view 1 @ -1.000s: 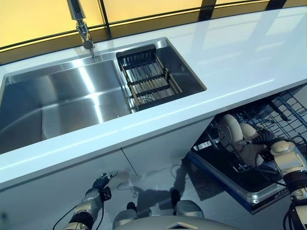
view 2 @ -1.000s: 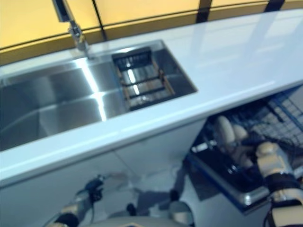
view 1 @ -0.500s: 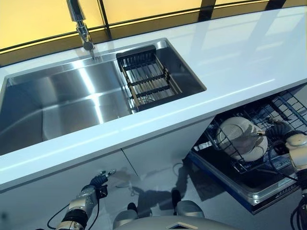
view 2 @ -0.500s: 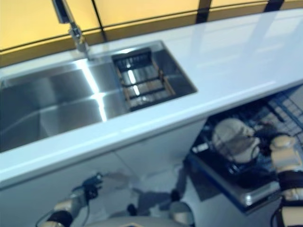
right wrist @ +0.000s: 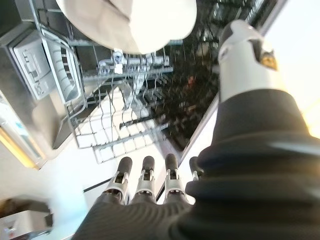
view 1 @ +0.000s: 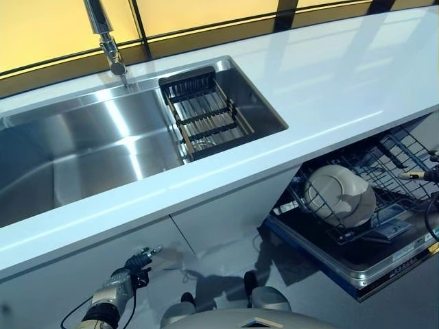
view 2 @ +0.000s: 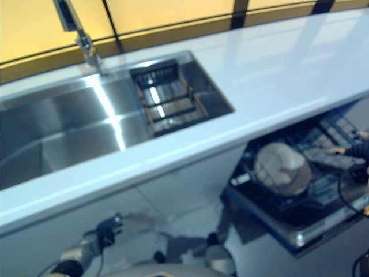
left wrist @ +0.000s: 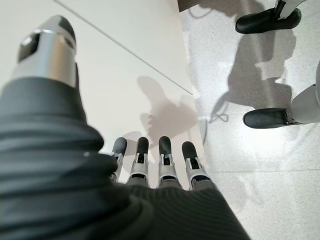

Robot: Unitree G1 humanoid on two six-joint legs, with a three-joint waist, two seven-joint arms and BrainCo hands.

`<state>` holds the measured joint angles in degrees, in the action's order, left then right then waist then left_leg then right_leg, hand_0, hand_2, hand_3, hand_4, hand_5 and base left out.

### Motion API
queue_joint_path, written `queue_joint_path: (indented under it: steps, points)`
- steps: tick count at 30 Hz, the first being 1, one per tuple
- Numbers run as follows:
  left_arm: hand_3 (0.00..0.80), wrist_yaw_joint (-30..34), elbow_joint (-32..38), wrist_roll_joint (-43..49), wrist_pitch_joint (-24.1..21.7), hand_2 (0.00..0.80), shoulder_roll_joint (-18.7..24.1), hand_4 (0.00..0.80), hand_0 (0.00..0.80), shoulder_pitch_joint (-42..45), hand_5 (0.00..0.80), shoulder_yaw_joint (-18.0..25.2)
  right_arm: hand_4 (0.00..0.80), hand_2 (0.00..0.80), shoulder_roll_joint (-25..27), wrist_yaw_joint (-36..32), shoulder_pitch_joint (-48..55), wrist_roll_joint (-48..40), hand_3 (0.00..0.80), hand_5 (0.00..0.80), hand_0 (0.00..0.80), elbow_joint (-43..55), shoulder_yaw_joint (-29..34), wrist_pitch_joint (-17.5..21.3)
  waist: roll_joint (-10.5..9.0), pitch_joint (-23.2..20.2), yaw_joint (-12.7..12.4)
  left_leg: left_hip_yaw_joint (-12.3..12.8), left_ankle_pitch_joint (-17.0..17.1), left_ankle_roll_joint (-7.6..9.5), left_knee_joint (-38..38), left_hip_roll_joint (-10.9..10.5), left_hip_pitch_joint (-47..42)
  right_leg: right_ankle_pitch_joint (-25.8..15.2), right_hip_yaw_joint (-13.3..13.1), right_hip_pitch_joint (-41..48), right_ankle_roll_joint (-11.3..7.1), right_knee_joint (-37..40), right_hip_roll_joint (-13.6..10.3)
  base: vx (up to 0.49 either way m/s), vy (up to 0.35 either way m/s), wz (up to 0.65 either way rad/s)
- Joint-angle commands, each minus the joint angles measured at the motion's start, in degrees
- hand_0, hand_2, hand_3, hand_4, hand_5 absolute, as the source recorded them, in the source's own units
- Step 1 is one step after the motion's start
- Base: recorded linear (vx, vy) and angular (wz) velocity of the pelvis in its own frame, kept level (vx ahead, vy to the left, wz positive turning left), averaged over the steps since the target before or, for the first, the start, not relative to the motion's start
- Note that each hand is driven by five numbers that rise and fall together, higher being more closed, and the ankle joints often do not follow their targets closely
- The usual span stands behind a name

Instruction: Take plates into dishwasher

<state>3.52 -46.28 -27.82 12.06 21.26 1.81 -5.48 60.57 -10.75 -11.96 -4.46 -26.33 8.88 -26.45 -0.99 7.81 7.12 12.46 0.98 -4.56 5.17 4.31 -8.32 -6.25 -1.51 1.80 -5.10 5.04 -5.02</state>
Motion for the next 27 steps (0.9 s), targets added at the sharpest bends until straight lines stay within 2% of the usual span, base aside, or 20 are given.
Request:
queue_joint_path:
  steps: [1,7,10,13,16,17,18,20,22,23,25,27]
  points:
    - [0.0,1.32,-2.01,-0.24,-3.39,0.0,2.36,0.0,0.0,-1.72,0.0,0.68,0.0,0.0,2.4,4.85,0.4,-7.65,0.0,0.0,0.0,-1.33,3.29,0.59,-2.54,-1.76,0.17,-1.57,-3.6,4.54,-1.27,-3.06,-0.34,0.91,1.07,-0.46,-2.63,-2.9,0.68,-0.038,0.061,-0.06]
    - [0.0,1.31,-2.0,0.13,-4.1,0.0,2.36,0.0,0.0,-1.7,0.0,1.0,0.0,0.0,-3.55,9.43,6.48,-14.62,0.0,0.0,0.0,-0.09,8.37,2.44,-2.4,-1.35,1.49,-1.61,-4.17,5.26,-1.56,-3.76,-0.03,0.06,-0.69,-2.26,-3.5,-3.94,0.38,-0.04,0.057,-0.1]
    - [0.0,1.74,-2.09,1.19,-4.35,0.0,3.17,0.0,0.0,-1.89,0.0,1.81,0.0,0.0,-7.4,9.13,9.66,-15.03,0.0,0.0,0.0,-1.78,10.68,4.55,-2.36,-0.96,2.28,-1.23,-4.95,5.73,-2.61,-4.14,0.1,-0.77,-1.48,-3.36,-4.18,-4.61,-0.09,-0.018,0.034,-0.12]
    - [0.0,2.03,-1.68,1.65,-3.32,0.0,4.62,0.0,0.0,-1.97,0.0,2.73,0.0,0.0,-10.81,8.75,12.55,-17.06,0.0,0.0,0.0,-3.19,12.16,7.46,-2.39,-0.27,3.14,-0.46,-6.1,5.75,-4.46,-4.58,-0.09,-3.34,-1.24,-5.09,-5.27,-4.05,-1.06,-0.013,0.001,-0.12]
    - [0.0,1.98,-1.7,-0.31,-2.19,0.0,6.24,0.0,0.0,-2.23,0.0,4.05,0.0,0.0,-13.2,9.64,13.09,-21.29,0.0,0.0,0.0,-3.26,12.8,8.79,-2.08,0.77,3.51,0.5,-5.89,5.68,-4.21,-4.02,-0.7,-4.73,0.41,-7.64,-6.12,-6.62,-1.61,-0.098,-0.05,-0.22]
    - [0.0,0.46,-5.87,-0.34,-5.76,0.0,4.71,0.0,0.0,-2.82,0.0,3.56,0.0,0.0,-14.82,9.47,12.96,-22.43,0.0,0.0,0.0,-4.05,11.9,10.51,-2.23,0.73,3.47,0.59,-5.61,6.11,-3.96,-3.71,-0.25,-4.47,0.5,-7.89,-5.95,-8.69,-1.76,-0.2,-0.116,-0.51]
    - [0.0,-0.7,-6.96,-0.8,-6.67,0.0,4.03,0.0,0.0,-3.17,0.0,3.11,0.0,0.0,-15.23,9.47,12.6,-23.25,0.0,0.0,0.0,-4.58,11.37,10.89,-2.31,0.61,3.23,0.53,-5.34,6.21,-3.97,-3.58,0.22,-4.3,0.38,-7.87,-5.85,-9.87,-2.08,-0.286,-0.161,-0.67]
    - [0.0,-4.48,-5.93,-0.95,-5.77,0.0,2.46,0.0,0.0,-3.36,0.0,2.97,0.0,0.0,-16.96,10.85,11.4,-26.36,0.0,0.0,0.0,-4.55,10.11,10.95,-1.86,0.29,1.09,-0.16,-4.23,6.29,-4.9,-2.66,2.78,-1.8,0.83,-5.33,-4.97,-12.51,-3.74,-0.349,-0.177,-0.65]
    - [0.0,-4.89,-4.63,-0.53,-3.9,0.0,3.21,0.0,0.0,-3.14,0.0,3.96,0.0,0.0,-18.2,10.56,11.23,-29.84,0.0,0.0,0.0,-4.94,10.05,10.58,-2.03,-0.52,-1.46,-1.27,-4.21,6.26,-8.03,-2.32,6.81,-2.01,0.33,-1.92,-4.4,-13.4,-6.5,-0.31,-0.246,-0.18]
    - [0.0,-5.02,-4.24,-0.78,-3.43,0.0,3.53,0.0,0.0,-3.04,0.0,4.3,0.0,0.0,-18.61,10.4,11.26,-30.64,0.0,0.0,0.0,-5.09,10.0,10.57,-2.21,-0.68,-1.98,-1.58,-4.39,6.24,-8.96,-2.34,7.72,-2.28,0.26,-1.07,-4.4,-13.12,-7.07,-0.305,-0.313,-0.04]
    - [0.0,-4.58,-2.88,-1.23,-1.27,0.0,5.17,0.0,0.0,-3.25,0.0,6.01,0.0,0.0,-20.75,9.94,10.41,-32.84,0.0,0.0,0.0,-6.14,9.15,12.14,-2.75,-0.83,-4.26,-3.08,-5.16,5.79,-11.6,-1.91,9.92,-2.47,1.01,1.36,-4.59,-10.84,-9.75,-0.277,-0.323,-0.09]
    - [0.0,-4.17,-1.94,-1.26,0.28,0.0,6.74,0.0,0.0,-4.21,0.0,7.16,0.0,0.0,-22.1,9.58,8.64,-33.4,0.0,0.0,0.0,-6.6,7.45,13.35,-2.71,-0.21,-5.08,-4.35,-5.64,5.24,-12.56,-0.61,10.52,-1.44,0.78,0.49,-5.15,-10.98,-10.36,-0.194,-0.294,-0.32]
